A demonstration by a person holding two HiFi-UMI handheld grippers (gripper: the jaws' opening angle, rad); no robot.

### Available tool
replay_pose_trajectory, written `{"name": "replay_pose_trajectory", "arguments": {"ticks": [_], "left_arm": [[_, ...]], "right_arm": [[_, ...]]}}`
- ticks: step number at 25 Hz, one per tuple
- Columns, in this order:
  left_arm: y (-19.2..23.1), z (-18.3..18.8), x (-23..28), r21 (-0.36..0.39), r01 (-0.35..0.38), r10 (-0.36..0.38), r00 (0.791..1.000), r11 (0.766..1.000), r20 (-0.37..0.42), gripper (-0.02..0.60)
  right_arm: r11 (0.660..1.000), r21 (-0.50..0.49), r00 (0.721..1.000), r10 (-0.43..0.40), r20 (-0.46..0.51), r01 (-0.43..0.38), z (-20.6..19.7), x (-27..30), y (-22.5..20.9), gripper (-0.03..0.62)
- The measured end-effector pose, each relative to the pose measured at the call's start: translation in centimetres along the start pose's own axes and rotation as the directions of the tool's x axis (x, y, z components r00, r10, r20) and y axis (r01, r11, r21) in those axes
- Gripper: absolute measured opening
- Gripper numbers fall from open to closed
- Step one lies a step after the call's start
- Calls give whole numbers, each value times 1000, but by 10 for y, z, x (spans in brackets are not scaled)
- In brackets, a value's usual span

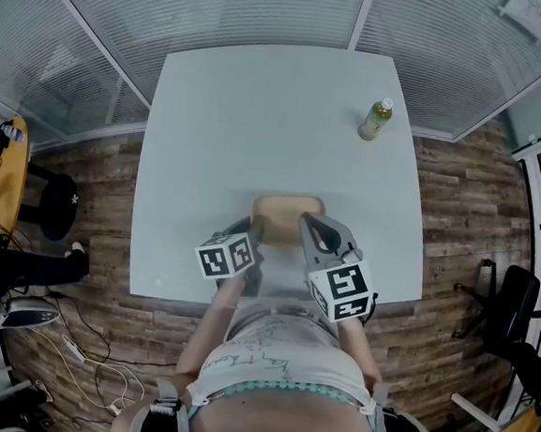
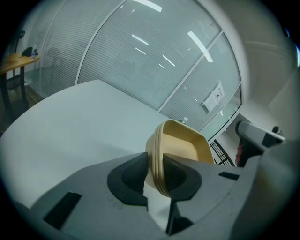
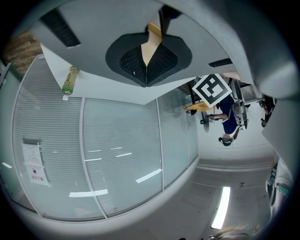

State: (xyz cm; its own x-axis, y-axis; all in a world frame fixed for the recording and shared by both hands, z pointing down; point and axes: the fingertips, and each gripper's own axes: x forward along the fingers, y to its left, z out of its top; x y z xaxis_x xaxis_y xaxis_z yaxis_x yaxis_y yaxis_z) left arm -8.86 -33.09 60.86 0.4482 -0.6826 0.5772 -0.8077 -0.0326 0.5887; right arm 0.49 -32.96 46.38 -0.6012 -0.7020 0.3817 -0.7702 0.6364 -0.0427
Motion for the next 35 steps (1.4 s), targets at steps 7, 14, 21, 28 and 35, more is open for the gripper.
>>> {"name": "replay_pose_trajectory", "arguments": {"ticks": [7, 14, 21, 28, 35], "left_arm": [[-21, 16, -16, 13, 36, -37, 998, 999, 56, 55], [-37, 34, -31, 29, 61, -64, 991, 998, 118, 55], [-44, 66, -41, 100, 38, -57, 979, 994, 198, 55], [-50, 90, -53, 151, 25, -70, 953, 988, 296, 54], [-56, 94, -60, 210, 2, -72, 942, 978, 328, 54]], "right_arm": [[1000, -2, 1000, -2, -1, 2, -1, 1, 0, 0], [1000, -2, 1000, -6, 10, 6, 2, -2, -1, 0], [1000, -3, 1000, -8, 29, 8, 10, -5, -3, 0], [1000, -4, 999, -13, 37, 13, 12, -7, -4, 0], [1000, -5, 999, -13, 44, 13, 14, -10, -3, 0]]}}
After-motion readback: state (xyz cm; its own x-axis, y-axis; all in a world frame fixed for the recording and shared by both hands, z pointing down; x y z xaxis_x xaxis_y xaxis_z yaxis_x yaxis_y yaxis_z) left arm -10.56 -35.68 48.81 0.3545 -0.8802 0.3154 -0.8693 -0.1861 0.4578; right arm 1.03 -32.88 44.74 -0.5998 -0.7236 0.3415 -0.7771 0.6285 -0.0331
